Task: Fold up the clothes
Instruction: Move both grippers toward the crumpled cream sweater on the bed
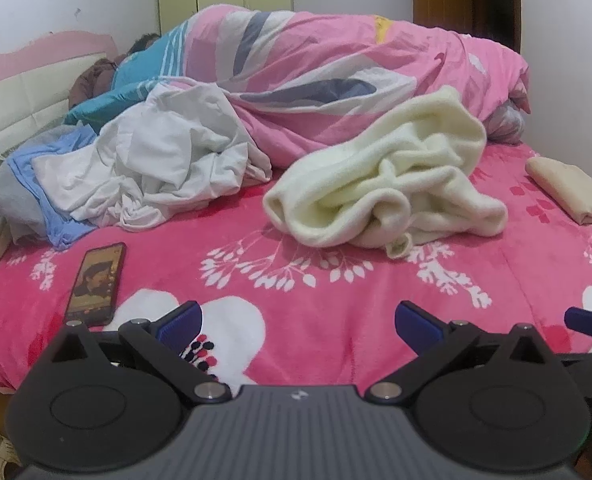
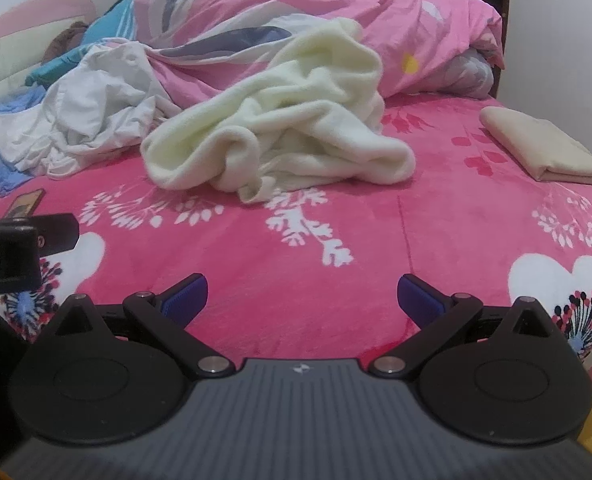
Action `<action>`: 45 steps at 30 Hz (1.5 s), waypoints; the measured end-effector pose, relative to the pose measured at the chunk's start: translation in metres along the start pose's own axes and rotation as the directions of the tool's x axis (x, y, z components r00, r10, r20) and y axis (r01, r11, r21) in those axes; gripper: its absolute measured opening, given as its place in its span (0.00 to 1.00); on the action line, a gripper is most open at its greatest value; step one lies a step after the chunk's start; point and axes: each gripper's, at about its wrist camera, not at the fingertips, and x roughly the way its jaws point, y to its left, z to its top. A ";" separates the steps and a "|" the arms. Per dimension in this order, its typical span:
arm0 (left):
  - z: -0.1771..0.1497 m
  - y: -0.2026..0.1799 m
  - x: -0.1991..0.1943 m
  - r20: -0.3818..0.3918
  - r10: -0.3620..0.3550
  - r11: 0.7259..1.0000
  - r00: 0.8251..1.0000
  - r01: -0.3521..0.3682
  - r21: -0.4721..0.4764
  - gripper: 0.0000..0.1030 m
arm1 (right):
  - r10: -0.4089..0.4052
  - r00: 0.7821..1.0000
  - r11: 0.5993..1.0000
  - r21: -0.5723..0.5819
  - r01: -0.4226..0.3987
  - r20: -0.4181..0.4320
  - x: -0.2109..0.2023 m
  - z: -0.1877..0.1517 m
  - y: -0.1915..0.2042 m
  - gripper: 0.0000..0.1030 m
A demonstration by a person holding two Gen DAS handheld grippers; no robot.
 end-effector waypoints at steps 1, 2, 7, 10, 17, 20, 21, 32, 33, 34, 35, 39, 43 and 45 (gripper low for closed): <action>0.001 0.002 0.004 -0.002 -0.006 1.000 1.000 0.006 0.000 1.00 | -0.011 1.000 1.000 -0.006 0.011 0.003 0.002 0.002 0.001 0.99; 0.002 0.003 0.008 -0.004 -0.012 1.000 1.000 0.012 -0.001 1.00 | -0.022 1.000 1.000 -0.012 0.023 0.005 0.004 0.003 0.002 0.99; 0.007 0.011 0.029 -0.014 -0.042 0.999 0.999 0.042 -0.003 1.00 | -0.078 0.997 0.996 -0.040 0.079 0.019 0.013 0.011 0.008 0.99; 0.010 0.015 0.041 -0.020 -0.060 0.998 0.998 0.060 -0.005 1.00 | -0.111 0.993 0.992 -0.057 0.112 0.028 0.019 0.015 0.012 0.99; 0.016 0.030 0.056 -0.011 -0.081 0.997 0.997 0.081 0.003 1.00 | -0.164 0.986 0.986 -0.027 0.165 0.031 0.030 0.034 0.026 0.99; 0.016 0.035 0.057 -0.005 -0.069 0.998 0.998 0.070 0.010 1.00 | -0.177 0.984 0.984 -0.028 0.178 0.021 0.033 0.036 0.029 0.99; 0.015 0.037 0.058 -0.007 -0.060 0.998 0.998 0.060 0.007 1.00 | -0.182 0.983 0.983 -0.031 0.183 0.016 0.033 0.036 0.030 0.99; 0.011 0.031 0.023 -0.012 -0.023 0.999 1.000 0.023 -0.041 1.00 | -0.080 0.997 0.996 -0.023 0.081 0.011 0.019 0.031 0.029 0.99; 0.013 0.029 0.016 0.000 -0.015 0.999 1.000 0.015 -0.039 1.00 | -0.070 0.997 0.997 -0.017 0.071 0.015 0.016 0.031 0.028 0.99; 0.014 0.027 0.009 0.011 -0.012 0.999 1.000 0.013 -0.040 1.00 | -0.061 0.998 0.998 -0.016 0.062 0.016 0.014 0.030 0.027 0.99; 0.015 0.026 0.002 0.021 -0.011 0.999 1.000 0.012 -0.042 1.00 | -0.053 0.998 0.998 -0.015 0.053 0.017 0.012 0.029 0.025 0.99; 0.019 0.019 -0.014 0.035 -0.011 0.999 0.999 0.012 -0.049 1.00 | -0.049 0.998 0.998 -0.024 0.049 0.029 0.004 0.027 0.019 0.99; 0.020 0.011 -0.016 0.039 -0.005 0.999 0.999 0.007 -0.046 1.00 | -0.052 0.998 0.998 -0.024 0.053 0.034 0.000 0.025 0.013 0.99; 0.021 0.009 -0.013 0.036 -0.013 0.999 0.999 0.015 -0.047 1.00 | -0.064 0.997 0.997 -0.030 0.065 0.037 0.001 0.025 0.010 0.99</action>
